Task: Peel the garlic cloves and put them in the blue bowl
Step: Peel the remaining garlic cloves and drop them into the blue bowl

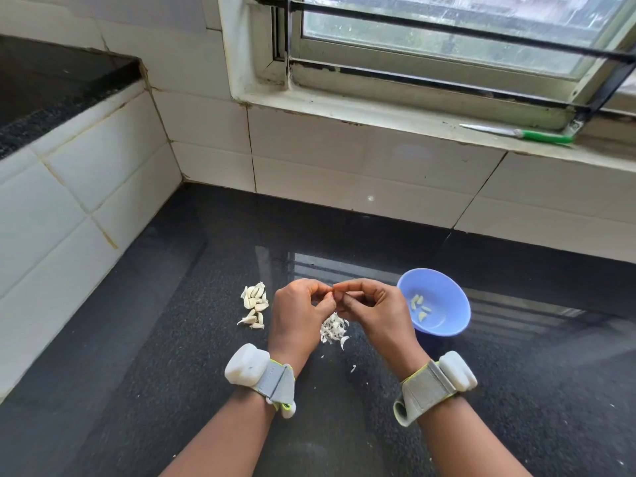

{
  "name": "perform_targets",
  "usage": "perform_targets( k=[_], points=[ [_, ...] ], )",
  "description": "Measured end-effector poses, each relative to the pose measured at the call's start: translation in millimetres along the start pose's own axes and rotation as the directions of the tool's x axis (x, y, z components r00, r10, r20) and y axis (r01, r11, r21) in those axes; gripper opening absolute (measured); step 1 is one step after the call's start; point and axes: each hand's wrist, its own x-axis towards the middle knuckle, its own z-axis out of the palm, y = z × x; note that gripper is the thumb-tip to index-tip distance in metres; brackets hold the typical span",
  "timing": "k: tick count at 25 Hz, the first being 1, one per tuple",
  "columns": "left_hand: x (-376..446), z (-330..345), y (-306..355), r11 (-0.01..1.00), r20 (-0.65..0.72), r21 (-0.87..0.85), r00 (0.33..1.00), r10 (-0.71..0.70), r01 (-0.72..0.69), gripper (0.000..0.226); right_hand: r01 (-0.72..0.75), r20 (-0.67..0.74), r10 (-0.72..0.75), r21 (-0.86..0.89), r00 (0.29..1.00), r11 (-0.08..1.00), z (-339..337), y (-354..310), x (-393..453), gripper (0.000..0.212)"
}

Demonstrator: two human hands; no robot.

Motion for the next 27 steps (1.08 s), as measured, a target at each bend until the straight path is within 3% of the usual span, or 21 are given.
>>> perform_targets(
  k=[5,16,23,27],
  points=[
    [1.0,0.6,0.7,1.0,0.0,-0.002,1.0,0.009,-0.009,0.003,-0.093,0.032,0.088,0.21,0.996,0.973,-0.7,-3.2,-2.6,0.012],
    [-0.1,2.1,-3.2,1.0,-0.005,-0.009,1.0,-0.021,0.021,0.003,-0.219,0.071,0.209,0.432,0.975,0.875,-5.6,-4.4,-5.1,0.02],
    [-5.7,9.5,-6.8,0.991,0.061,0.132,0.998,-0.005,-0.003,0.016,-0.265,0.087,0.254,0.458,0.963,0.848,-13.6,-8.6,-6.3,0.022],
    [-5.5,7.1,-3.5,0.996,0.011,0.082,1.0,-0.025,0.024,0.007,-0.265,0.077,0.261,0.48,0.962,0.836,-13.7,-10.1,-7.8,0.021]
  ],
)
